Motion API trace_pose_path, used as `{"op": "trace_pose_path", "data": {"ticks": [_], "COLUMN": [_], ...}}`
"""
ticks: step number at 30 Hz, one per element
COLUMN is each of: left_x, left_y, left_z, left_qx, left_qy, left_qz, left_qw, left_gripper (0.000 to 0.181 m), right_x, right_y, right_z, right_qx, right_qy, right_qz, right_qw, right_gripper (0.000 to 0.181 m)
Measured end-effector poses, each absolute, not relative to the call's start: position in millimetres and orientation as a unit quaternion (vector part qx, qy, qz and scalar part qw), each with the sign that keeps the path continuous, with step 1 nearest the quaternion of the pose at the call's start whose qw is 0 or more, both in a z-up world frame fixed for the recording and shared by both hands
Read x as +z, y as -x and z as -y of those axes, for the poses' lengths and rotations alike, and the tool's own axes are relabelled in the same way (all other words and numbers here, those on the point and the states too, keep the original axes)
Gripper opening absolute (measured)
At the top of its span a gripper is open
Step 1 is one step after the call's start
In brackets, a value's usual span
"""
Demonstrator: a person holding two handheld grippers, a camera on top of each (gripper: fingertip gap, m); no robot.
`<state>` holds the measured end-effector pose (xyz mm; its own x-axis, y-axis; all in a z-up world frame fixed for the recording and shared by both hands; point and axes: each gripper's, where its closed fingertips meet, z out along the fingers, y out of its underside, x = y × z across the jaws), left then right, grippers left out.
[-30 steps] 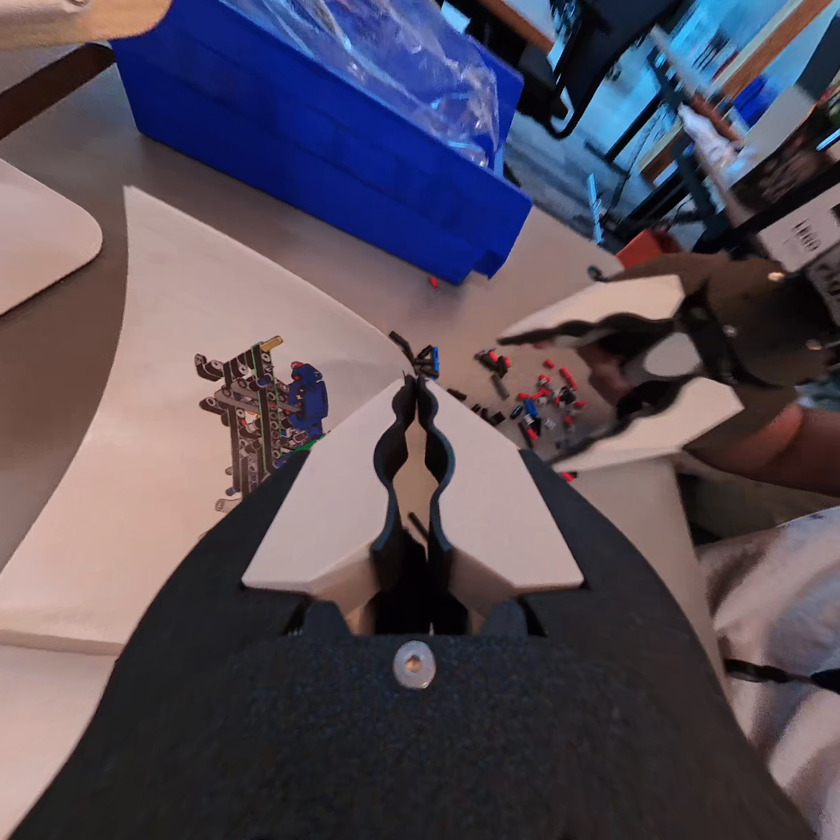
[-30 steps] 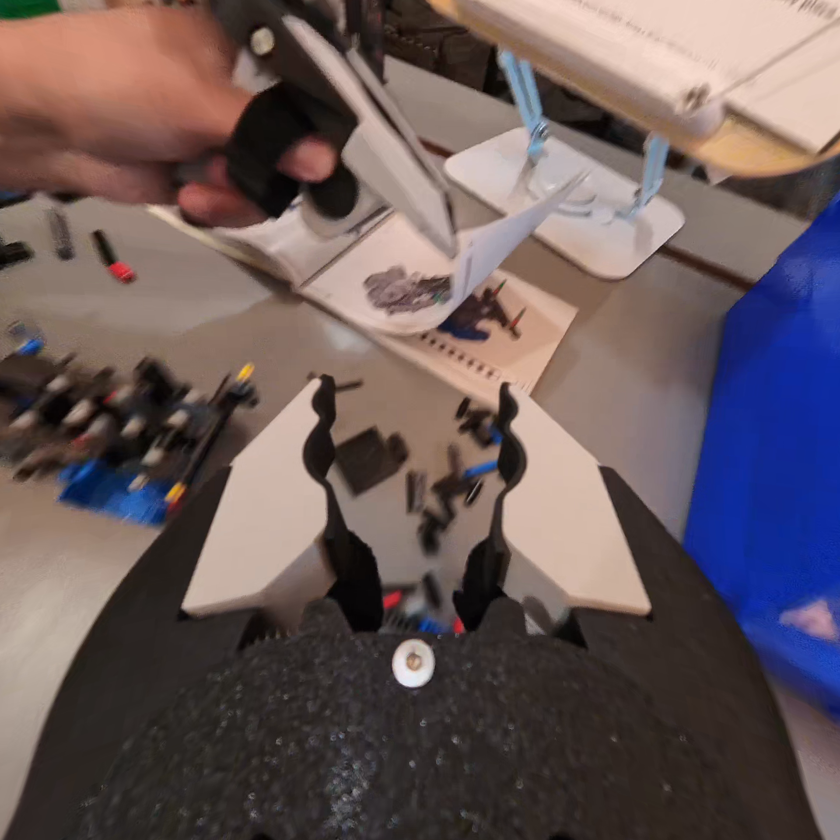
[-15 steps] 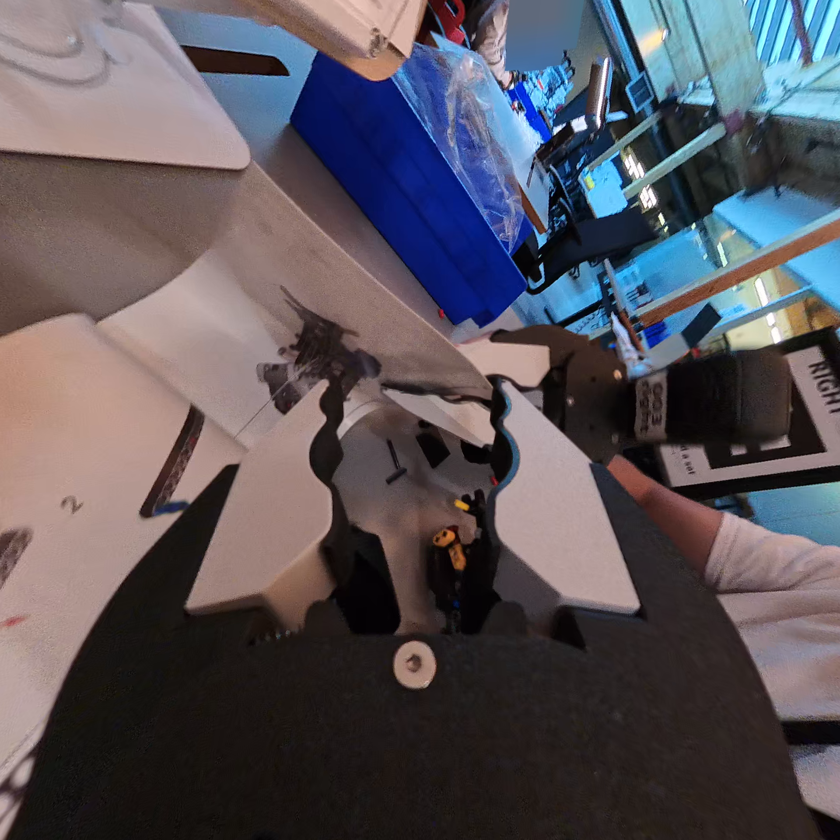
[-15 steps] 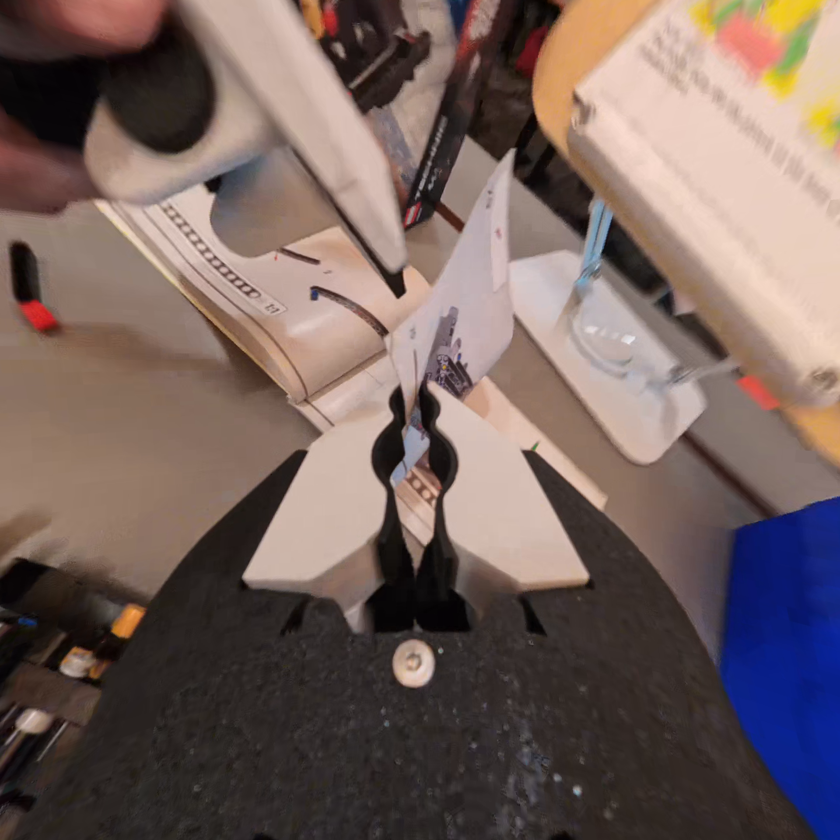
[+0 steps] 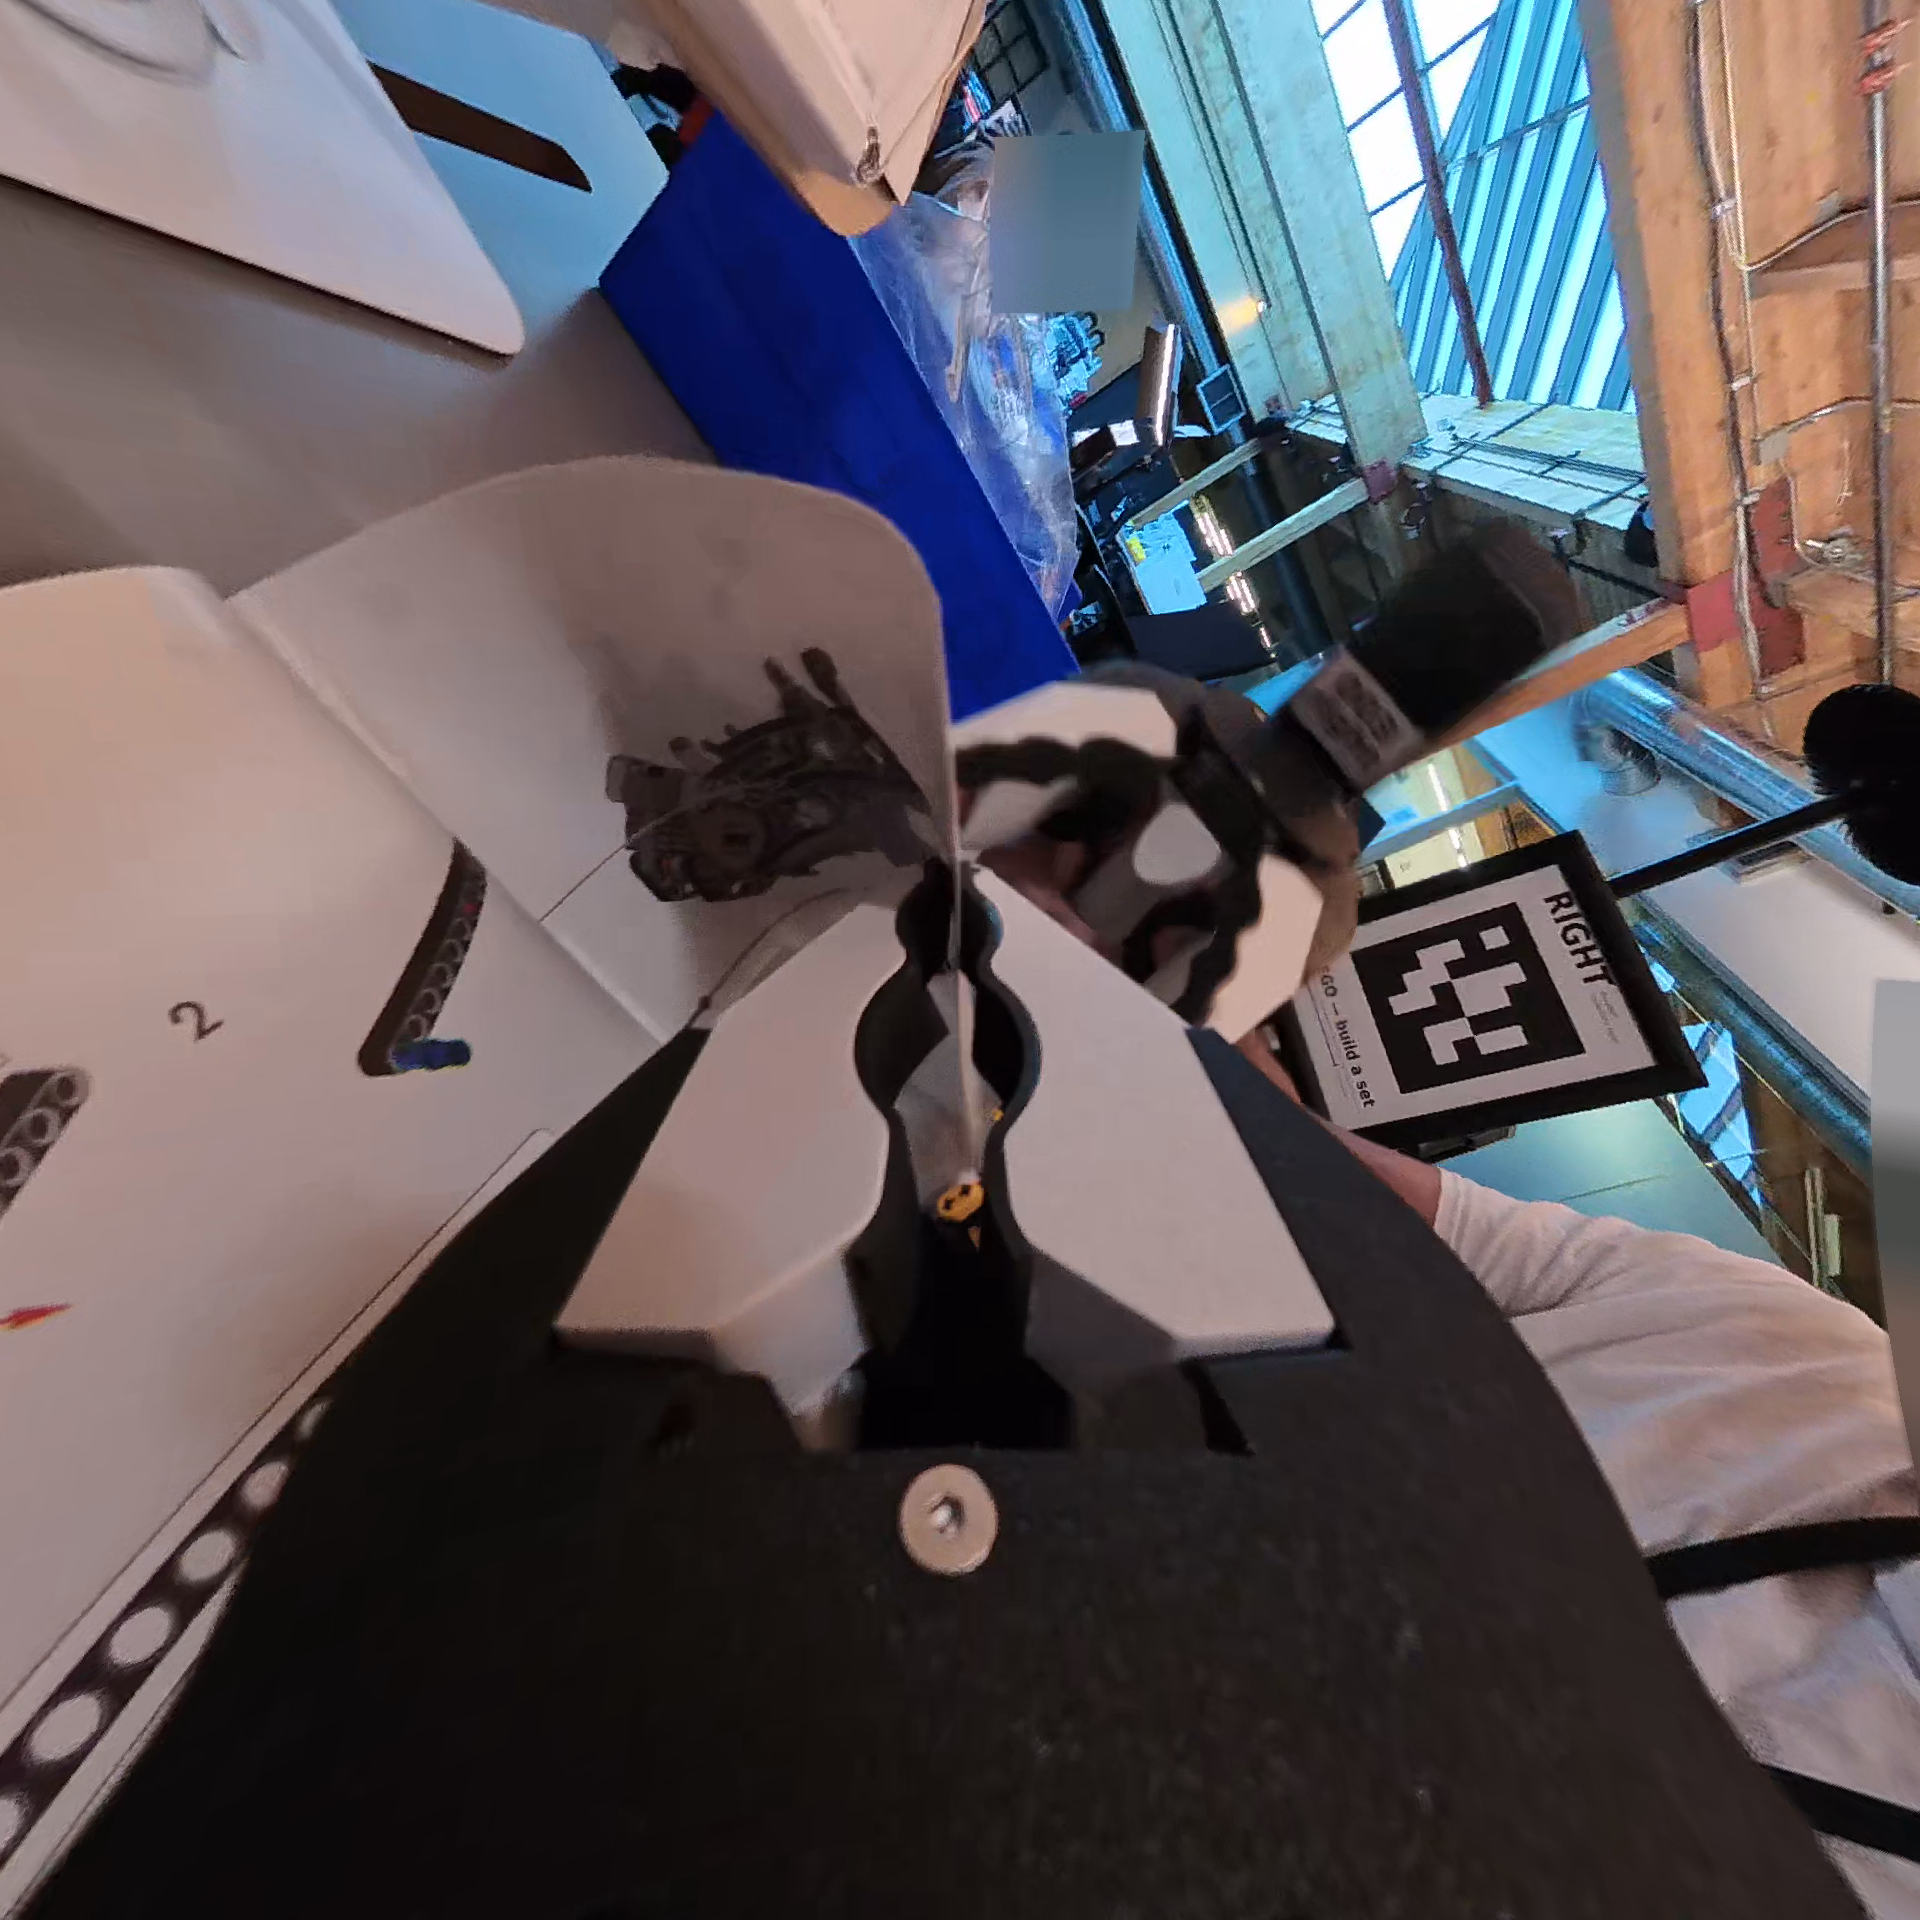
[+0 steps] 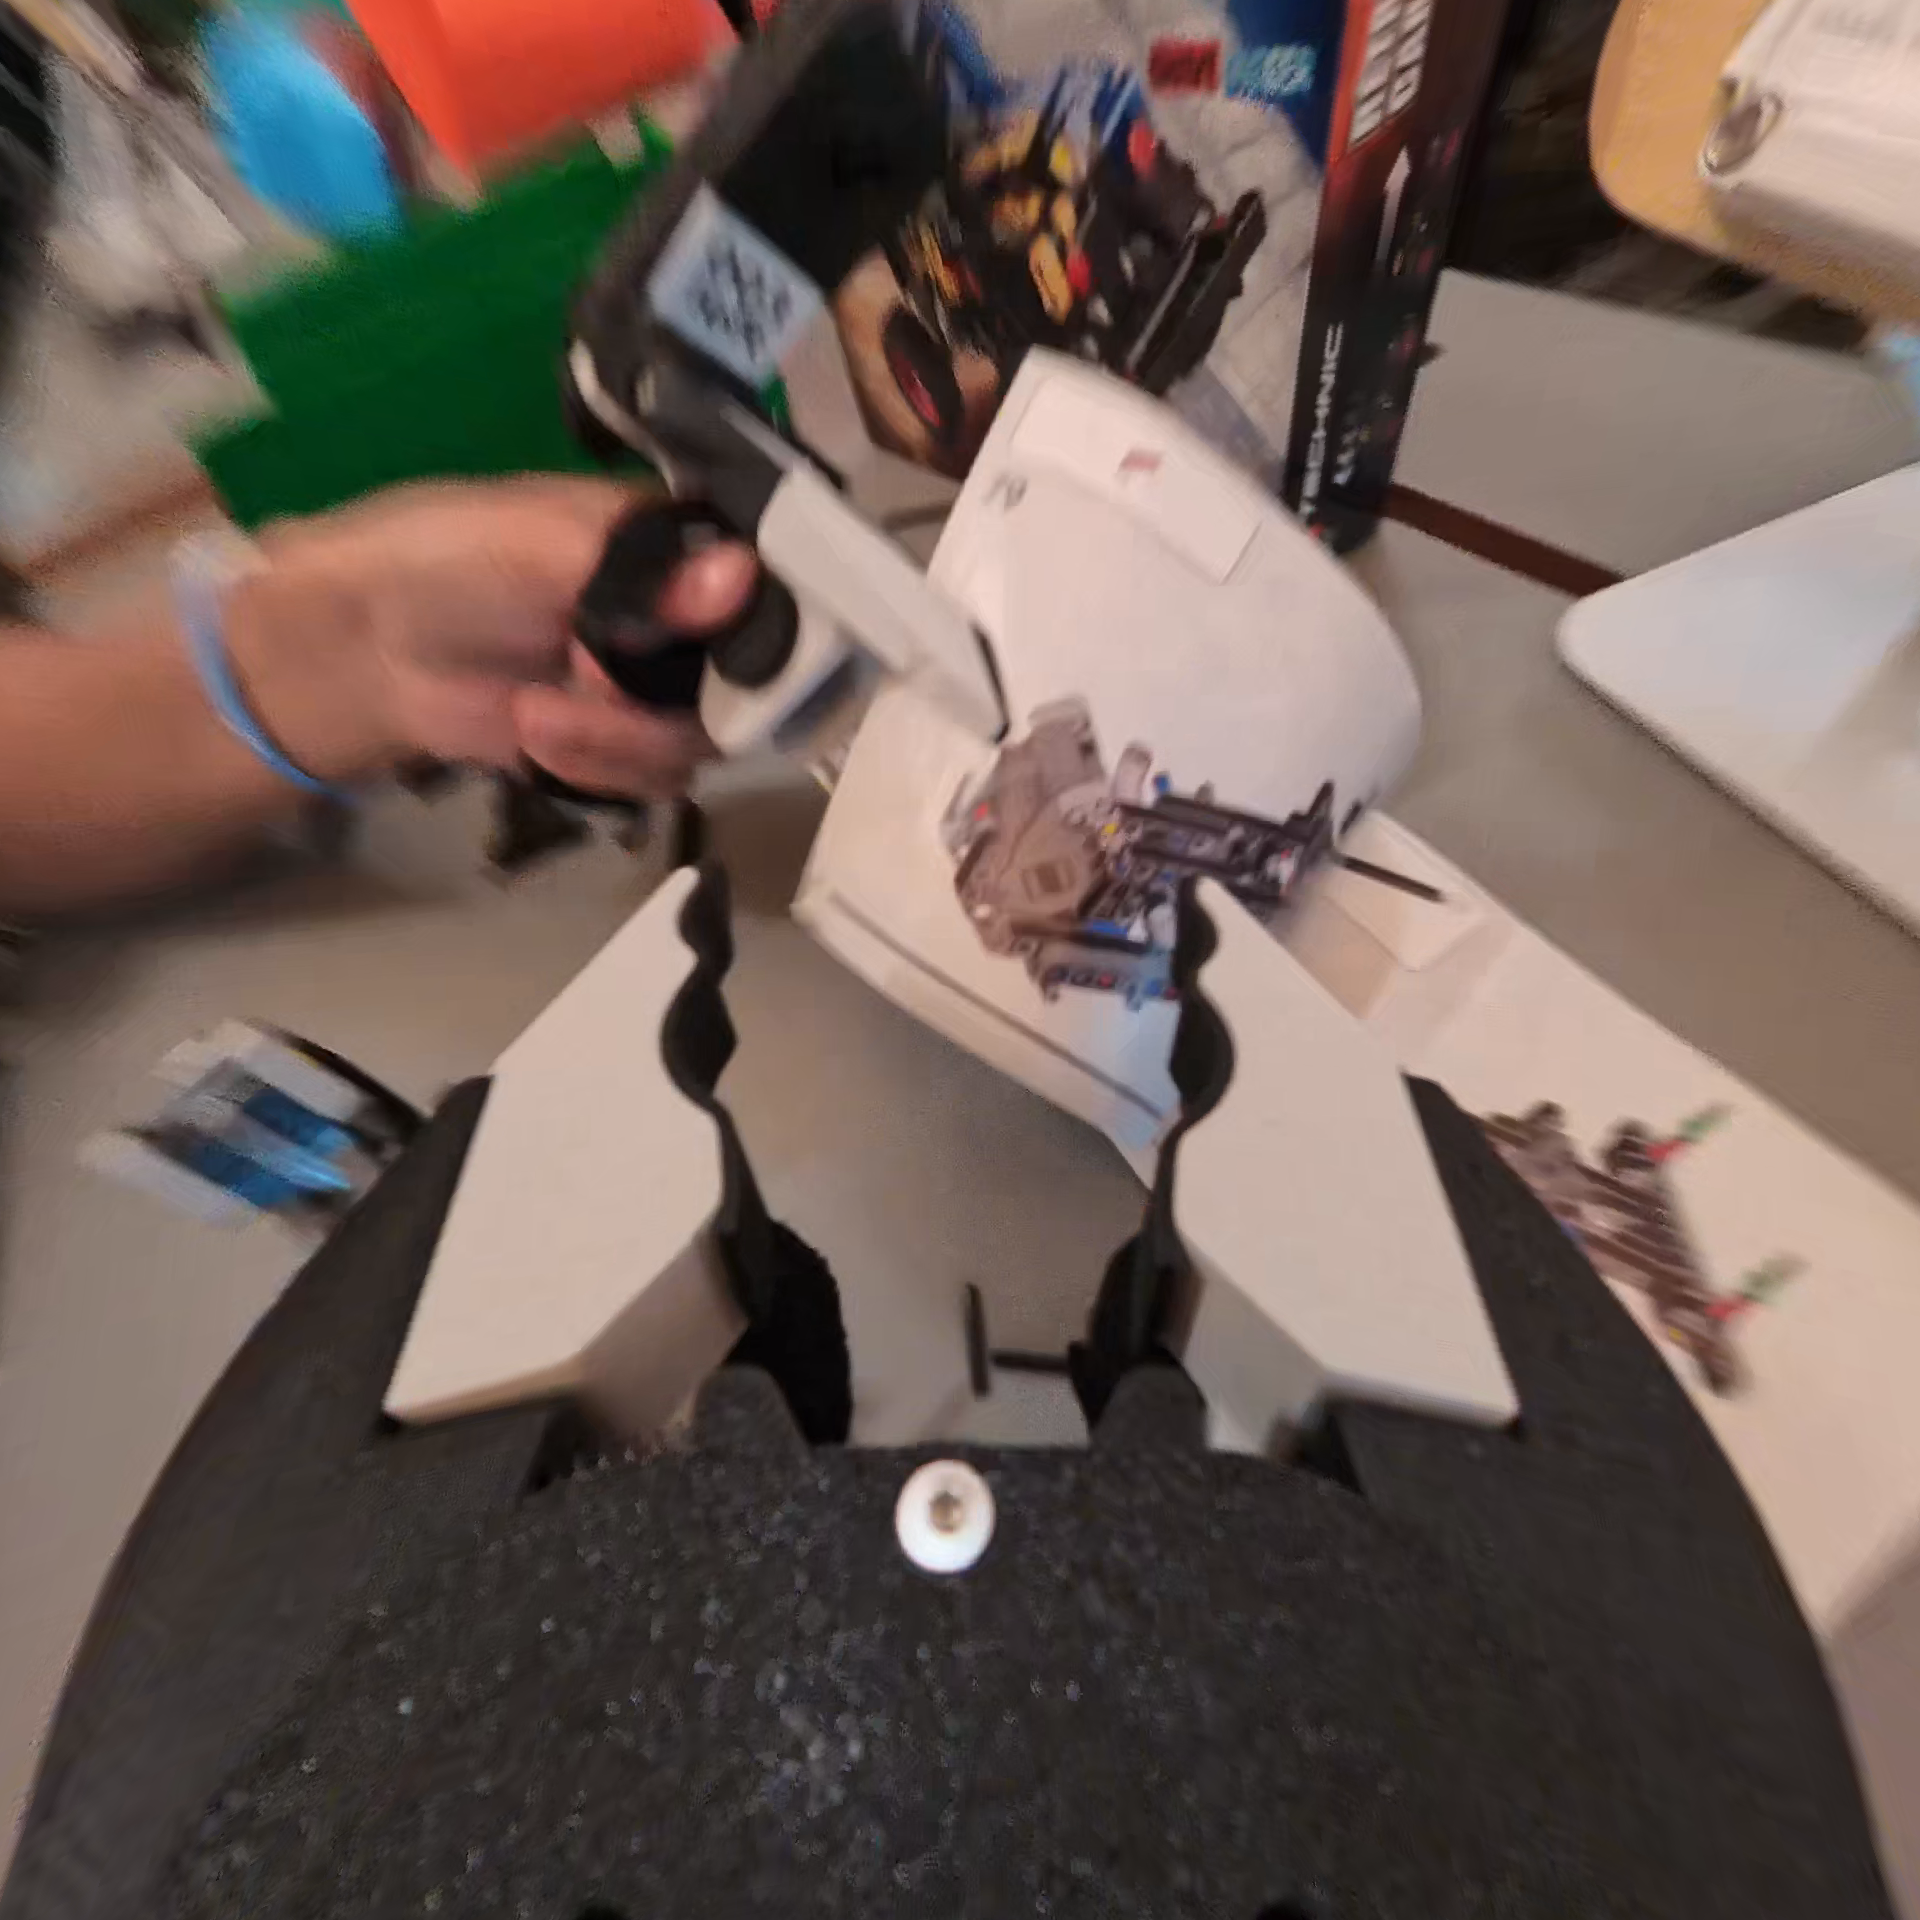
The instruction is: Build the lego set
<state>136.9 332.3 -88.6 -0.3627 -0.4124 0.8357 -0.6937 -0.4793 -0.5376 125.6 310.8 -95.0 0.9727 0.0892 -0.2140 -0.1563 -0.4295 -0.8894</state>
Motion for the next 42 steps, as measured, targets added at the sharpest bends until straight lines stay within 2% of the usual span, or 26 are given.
{"op": "trace_pose_path", "data": {"ticks": [1, 4, 6, 9, 13, 24, 26, 28, 31, 34, 36, 38, 42], "left_x": [-87, -84, -80, -77, -73, -79, -77, -69, -57, -44, -37, -36, -44], "left_y": [-138, -142, -143, -144, -145, -145, -144, -142, -139, -135, -132, -129, -129], "left_z": [-332, -331, -326, -322, -326, -331, -332, -334, -343, -361, -374, -381, -369], "left_qx": [0.659, 0.67, 0.684, 0.695, 0.701, 0.69, 0.69, 0.696, 0.699, 0.693, 0.684, 0.674, 0.665], "left_qy": [-0.554, -0.549, -0.541, -0.532, -0.53, -0.538, -0.535, -0.527, -0.522, -0.53, -0.538, -0.543, -0.538], "left_qz": [0.498, 0.488, 0.473, 0.465, 0.46, 0.469, 0.472, 0.47, 0.471, 0.477, 0.484, 0.494, 0.509], "left_qw": [0.106, 0.108, 0.126, 0.134, 0.127, 0.121, 0.124, 0.128, 0.126, 0.109, 0.094, 0.08, 0.092], "left_gripper": [0.0, 0.0, 0.0, 0.0, 0.001, 0.0, 0.0, 0.0, 0.0, 0.0, 0.0, 0.0, 0.0], "right_x": [-87, -97, -107, -113, -102, -97, -95, -95, -94, -89, -78, -66, -69], "right_y": [-131, -144, -138, -143, -155, -172, -177, -182, -186, -190, -181, -163, -136], "right_z": [-313, -323, -328, -331, -328, -313, -309, -306, -303, -300, -300, -303, -318], "right_qx": [0.179, 0.283, 0.302, 0.263, 0.268, 0.304, 0.298, 0.287, 0.278, 0.232, 0.193, 0.184, 0.265], "right_qy": [0.821, 0.819, 0.827, 0.827, 0.807, 0.775, 0.773, 0.773, 0.773, 0.782, 0.787, 0.784, 0.771], "right_qz": [-0.046, -0.081, -0.078, -0.081, -0.097, -0.129, -0.131, -0.133, -0.138, -0.131, -0.09, -0.054, -0.073], "right_qw": [0.54, 0.492, 0.468, 0.49, 0.518, 0.539, 0.544, 0.549, 0.553, 0.563, 0.578, 0.59, 0.574], "right_gripper": [0.091, 0.106, 0.084, 0.051, 0.033, 0.031, 0.025, 0.012, 0.008, 0.012, 0.022, 0.039, 0.081]}}
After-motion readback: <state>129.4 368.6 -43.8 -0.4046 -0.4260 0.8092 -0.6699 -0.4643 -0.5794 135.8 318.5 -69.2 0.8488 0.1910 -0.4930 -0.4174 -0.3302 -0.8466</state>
